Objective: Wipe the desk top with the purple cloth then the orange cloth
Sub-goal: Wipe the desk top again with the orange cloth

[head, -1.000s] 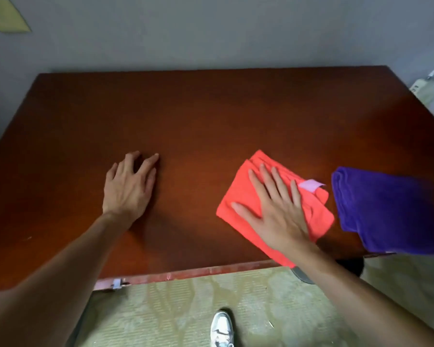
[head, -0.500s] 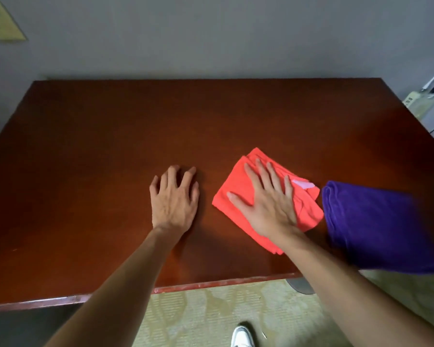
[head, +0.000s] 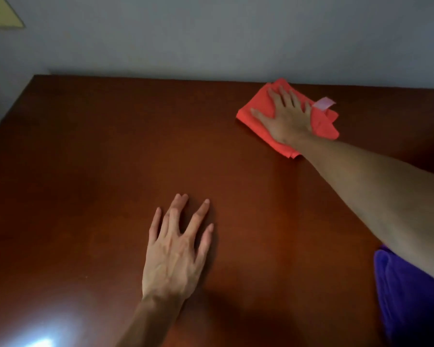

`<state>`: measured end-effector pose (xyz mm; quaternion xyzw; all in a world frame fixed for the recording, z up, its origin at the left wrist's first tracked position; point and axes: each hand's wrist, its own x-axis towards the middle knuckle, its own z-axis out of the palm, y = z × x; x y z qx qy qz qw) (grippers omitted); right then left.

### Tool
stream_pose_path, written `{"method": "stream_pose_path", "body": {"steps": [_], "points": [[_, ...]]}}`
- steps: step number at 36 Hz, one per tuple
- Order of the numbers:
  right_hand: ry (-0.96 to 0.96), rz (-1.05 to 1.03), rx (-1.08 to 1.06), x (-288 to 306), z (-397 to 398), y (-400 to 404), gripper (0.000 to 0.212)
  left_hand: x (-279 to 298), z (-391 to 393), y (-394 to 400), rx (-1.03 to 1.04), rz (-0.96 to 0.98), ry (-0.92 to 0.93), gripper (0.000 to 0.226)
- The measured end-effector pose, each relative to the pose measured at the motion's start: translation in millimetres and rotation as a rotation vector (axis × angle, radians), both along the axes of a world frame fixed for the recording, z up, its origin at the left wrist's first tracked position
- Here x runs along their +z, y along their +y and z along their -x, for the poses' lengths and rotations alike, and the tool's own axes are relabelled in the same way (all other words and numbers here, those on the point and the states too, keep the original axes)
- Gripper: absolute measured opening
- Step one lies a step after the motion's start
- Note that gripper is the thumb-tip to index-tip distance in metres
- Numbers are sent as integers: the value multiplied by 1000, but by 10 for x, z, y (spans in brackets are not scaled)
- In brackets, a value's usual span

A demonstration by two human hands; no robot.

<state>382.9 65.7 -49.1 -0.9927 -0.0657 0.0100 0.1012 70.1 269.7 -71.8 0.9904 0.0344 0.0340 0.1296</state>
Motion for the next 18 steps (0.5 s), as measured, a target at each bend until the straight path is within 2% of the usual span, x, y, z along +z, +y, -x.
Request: {"method": "stream_pose_path", "body": {"steps": [9, 18], "points": [[24, 30, 91, 2, -210, -88, 92, 47, 1, -18, 5, 22, 16, 52], [7, 57, 172, 17, 610, -861, 86, 109, 12, -30, 15, 20, 9, 54]]}}
